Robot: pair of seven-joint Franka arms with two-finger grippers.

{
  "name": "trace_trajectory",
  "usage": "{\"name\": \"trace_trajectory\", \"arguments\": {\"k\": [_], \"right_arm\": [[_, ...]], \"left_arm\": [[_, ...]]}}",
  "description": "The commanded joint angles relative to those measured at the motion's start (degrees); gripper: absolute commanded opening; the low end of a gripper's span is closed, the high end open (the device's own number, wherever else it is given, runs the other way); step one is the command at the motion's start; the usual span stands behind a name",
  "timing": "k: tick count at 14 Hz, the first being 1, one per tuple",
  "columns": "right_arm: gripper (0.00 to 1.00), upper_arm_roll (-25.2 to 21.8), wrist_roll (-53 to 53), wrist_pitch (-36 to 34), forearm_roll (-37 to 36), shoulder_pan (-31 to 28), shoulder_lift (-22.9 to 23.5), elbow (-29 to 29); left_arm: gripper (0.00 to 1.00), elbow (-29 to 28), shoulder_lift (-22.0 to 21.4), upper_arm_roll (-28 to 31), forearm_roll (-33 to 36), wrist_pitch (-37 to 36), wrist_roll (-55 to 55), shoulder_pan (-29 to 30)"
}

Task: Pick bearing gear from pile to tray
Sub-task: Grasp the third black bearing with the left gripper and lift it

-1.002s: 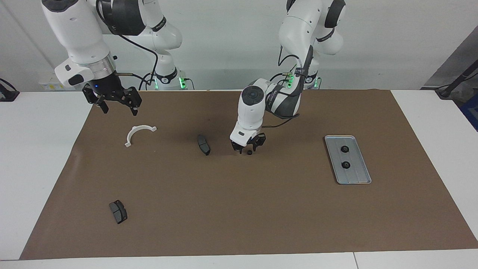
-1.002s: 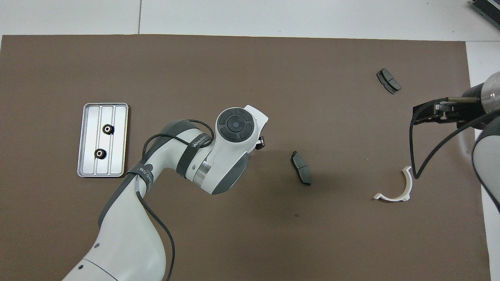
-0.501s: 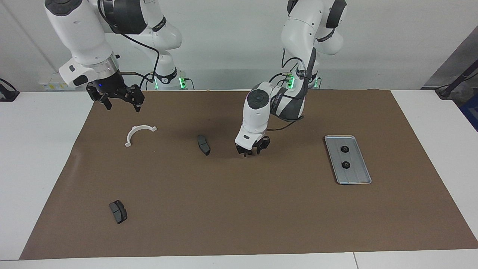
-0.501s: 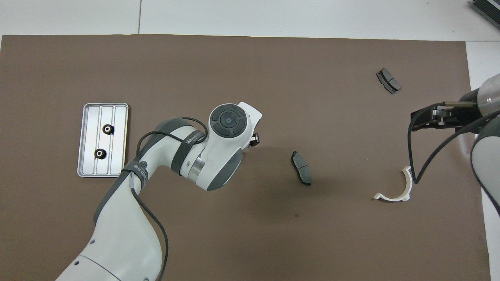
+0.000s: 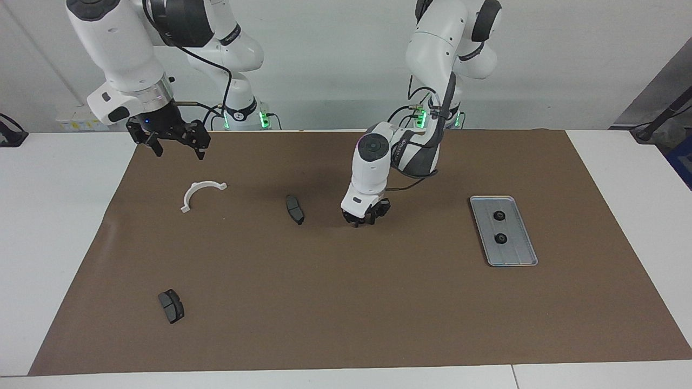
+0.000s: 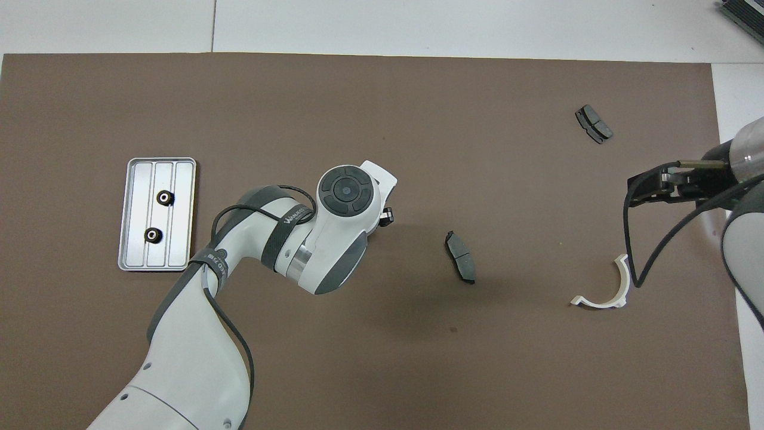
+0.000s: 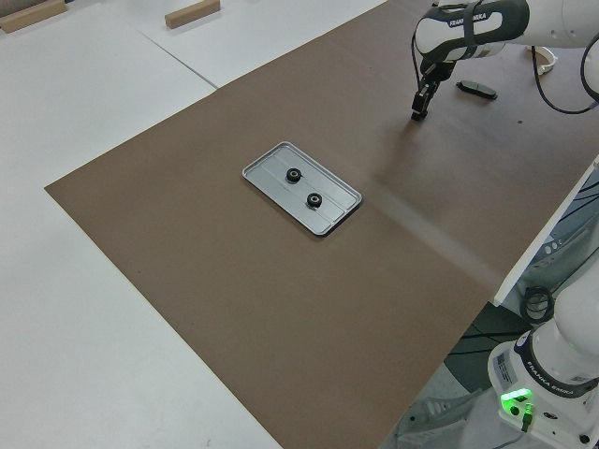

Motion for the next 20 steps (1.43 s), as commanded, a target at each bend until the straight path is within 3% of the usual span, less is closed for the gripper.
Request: {"name": "trace_trajectory", "arguments": {"k": [1,6,14,20], "right_arm": [[1.00,0.2,-1.6,0.0,1.5,-0.5,-0.6,-0.3],[1.00,0.2,-1.1,0.7,2.5,-0.7,-0.4,-0.2],[1.00,0.3,-1.3,0.9,1.7,-0.3,-0.6,-0.3],[1.00,0.3,-1.1,0.8,1.5,-0.6,-0.6,-0.1]], "left_arm": [[0.43,-1.5,-0.9,0.1,0.3,0.8,0.2,-0.5],[0.28,-1.6,-0.9,0.1,0.3,0.6,0.3,-0.5],[0.10,-0.6,-1.3,0.2,0.3,-0.8,0.7,0.3],[0.09,3.4,-4.2,0.2,0.3,-7.1,8.0,10.2]]}}
